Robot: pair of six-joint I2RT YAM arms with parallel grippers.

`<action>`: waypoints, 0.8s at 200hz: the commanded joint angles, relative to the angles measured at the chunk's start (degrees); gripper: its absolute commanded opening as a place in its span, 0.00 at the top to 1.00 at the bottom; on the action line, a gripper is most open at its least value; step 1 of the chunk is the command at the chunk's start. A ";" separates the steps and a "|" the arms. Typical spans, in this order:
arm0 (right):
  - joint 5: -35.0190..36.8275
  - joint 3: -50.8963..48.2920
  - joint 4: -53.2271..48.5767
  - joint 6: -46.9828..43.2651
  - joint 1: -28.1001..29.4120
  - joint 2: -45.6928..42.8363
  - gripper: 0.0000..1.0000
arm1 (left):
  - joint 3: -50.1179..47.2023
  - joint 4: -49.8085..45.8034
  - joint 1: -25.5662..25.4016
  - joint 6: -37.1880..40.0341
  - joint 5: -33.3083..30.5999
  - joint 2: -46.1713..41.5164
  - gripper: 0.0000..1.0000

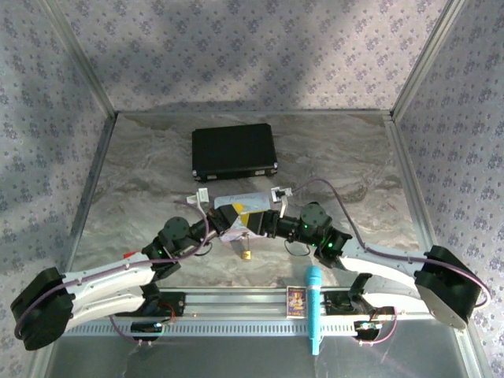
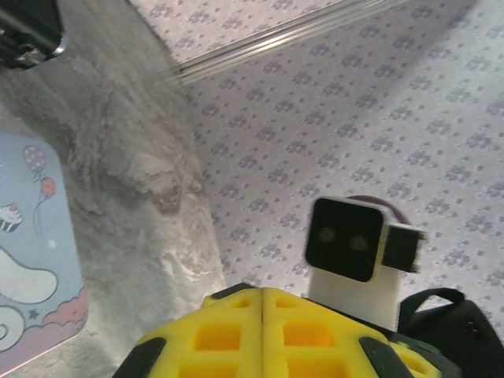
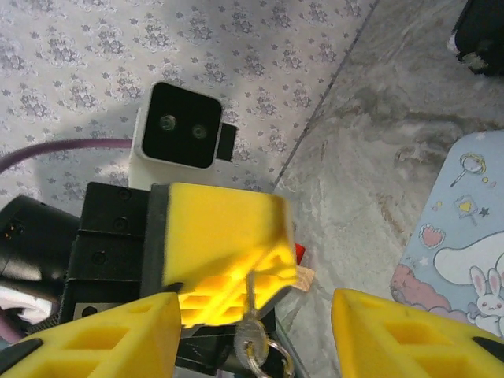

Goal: Unlock the padlock with the key

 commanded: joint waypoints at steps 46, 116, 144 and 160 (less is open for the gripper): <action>-2.19 -0.93 8.42 4.08 0.59 2.17 0.69 | -0.37 3.43 0.09 2.64 -2.78 -5.35 1.00; -3.55 -0.28 13.57 5.69 1.07 5.34 0.84 | -0.80 5.24 0.10 1.90 -2.74 -4.39 1.00; -2.86 -1.08 14.54 6.14 1.02 5.39 0.97 | -0.89 3.85 0.09 2.24 -3.06 -5.22 1.00; -2.65 -1.15 14.71 6.06 1.00 5.48 1.00 | -0.90 3.82 0.10 1.73 -2.62 -4.88 1.00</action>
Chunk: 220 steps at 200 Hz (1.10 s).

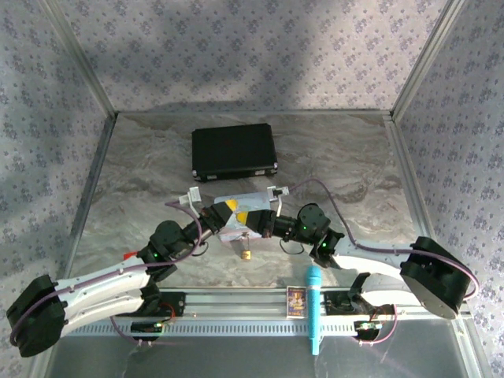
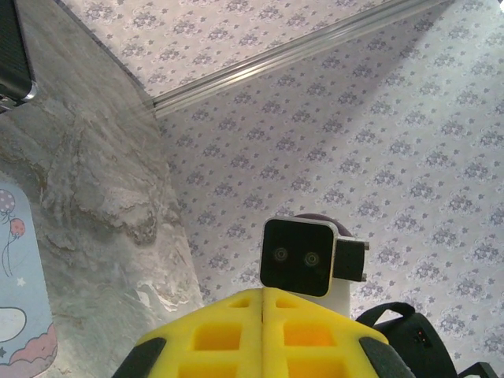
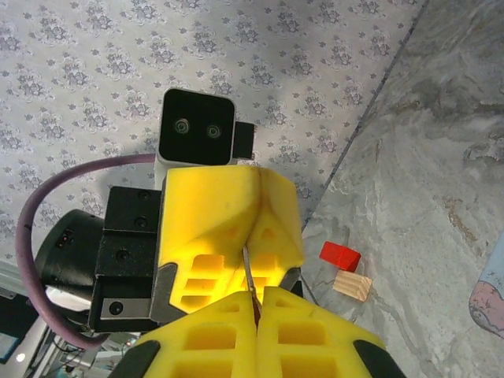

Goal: Unlock the padlock with the key

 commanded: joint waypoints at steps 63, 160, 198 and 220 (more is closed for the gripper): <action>2.65 -1.71 -11.07 -2.19 -1.80 -4.02 1.00 | 4.88 -22.18 0.12 2.94 -3.75 -6.97 0.00; 11.85 -4.86 -48.52 -9.47 -4.52 -21.54 1.00 | 11.30 -54.59 -9.66 3.19 -6.99 0.69 0.25; 12.28 -8.90 -50.95 -8.67 -5.45 -26.95 1.00 | 8.54 -45.42 -11.48 5.33 -7.39 9.40 0.27; 12.10 -9.64 -51.54 -8.72 -5.61 -28.12 1.00 | 8.57 -38.82 -11.48 7.37 -5.93 14.82 0.27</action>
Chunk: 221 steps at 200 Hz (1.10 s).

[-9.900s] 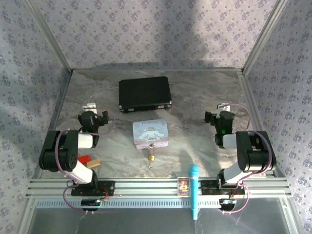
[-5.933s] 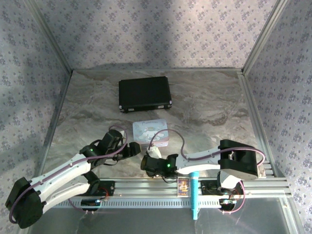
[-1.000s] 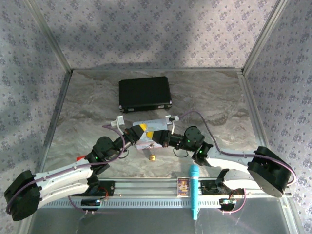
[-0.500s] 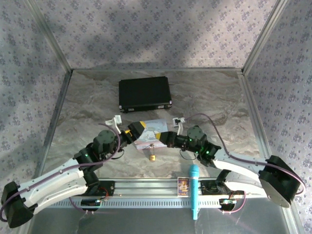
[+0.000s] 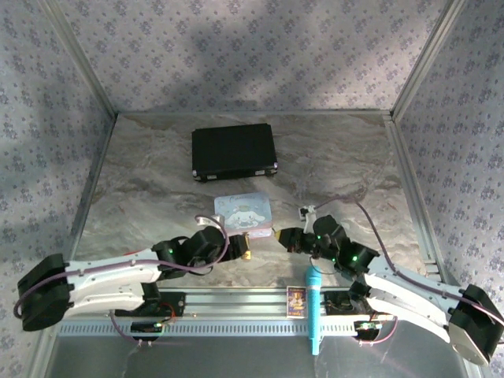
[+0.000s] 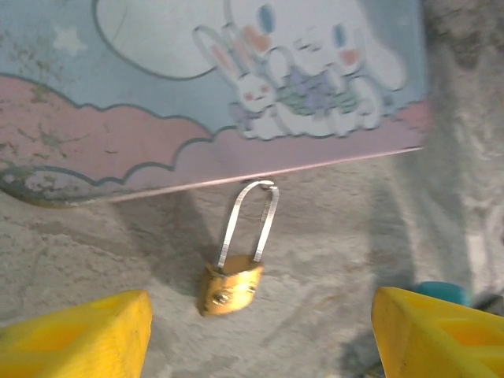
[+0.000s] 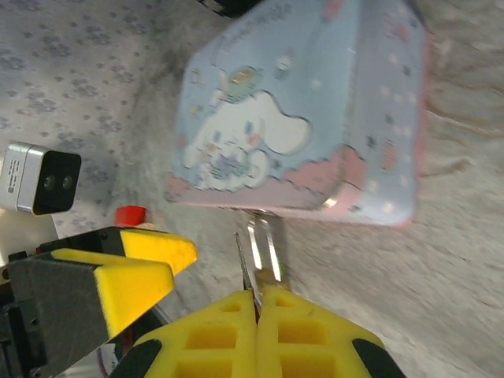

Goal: Unlock the padlock with the key

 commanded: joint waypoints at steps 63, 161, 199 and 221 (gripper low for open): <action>0.99 -1.90 -3.14 -1.02 -0.36 -1.50 1.00 | 0.73 18.10 2.82 3.55 2.25 17.24 0.35; 0.57 -2.66 -2.74 -0.79 -1.61 -1.29 1.00 | 6.30 23.34 6.79 3.68 2.43 28.95 0.64; -0.77 -2.75 -1.64 -0.60 -2.00 0.62 1.00 | 9.14 21.79 7.01 4.36 1.53 30.14 0.65; -1.20 -2.88 -0.59 -0.43 -2.25 1.86 1.00 | 10.78 22.37 7.56 5.11 1.68 31.93 0.65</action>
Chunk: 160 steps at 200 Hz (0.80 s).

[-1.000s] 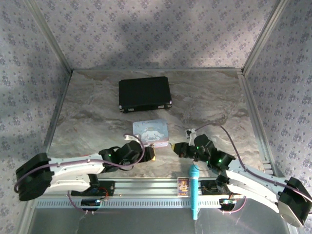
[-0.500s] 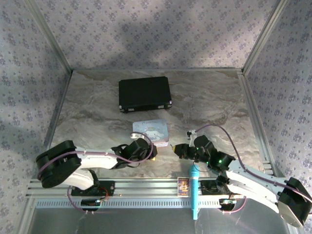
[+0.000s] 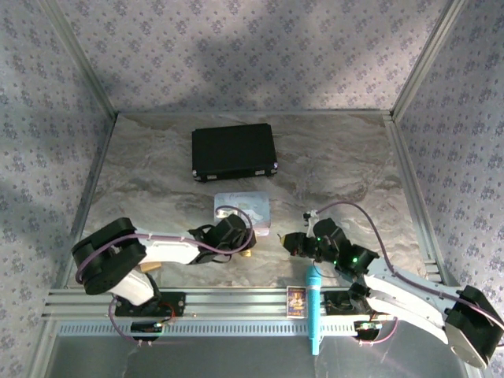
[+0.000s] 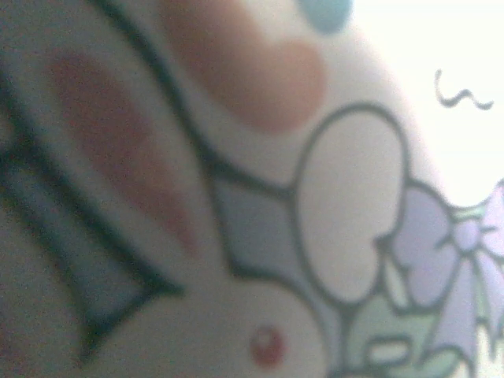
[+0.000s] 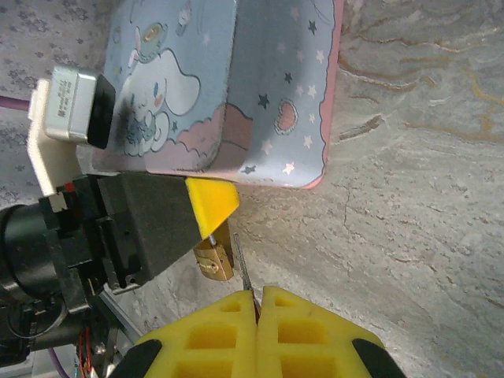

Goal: Unlock the padlock with the key

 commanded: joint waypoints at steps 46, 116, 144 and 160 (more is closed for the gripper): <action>-1.54 -0.78 1.86 0.22 -0.43 0.93 1.00 | 3.34 8.04 1.71 0.03 -0.40 5.13 0.66; -4.37 -2.21 8.23 2.99 0.86 6.94 1.00 | -1.49 7.98 -2.58 -5.43 -3.65 2.13 0.77; -7.14 -2.34 15.23 4.47 1.65 14.22 1.00 | -2.00 7.71 -3.02 -6.73 -4.94 2.62 0.81; -9.53 -2.90 22.06 6.10 1.65 18.07 1.00 | -2.03 7.73 -3.29 -7.45 -5.23 2.96 0.86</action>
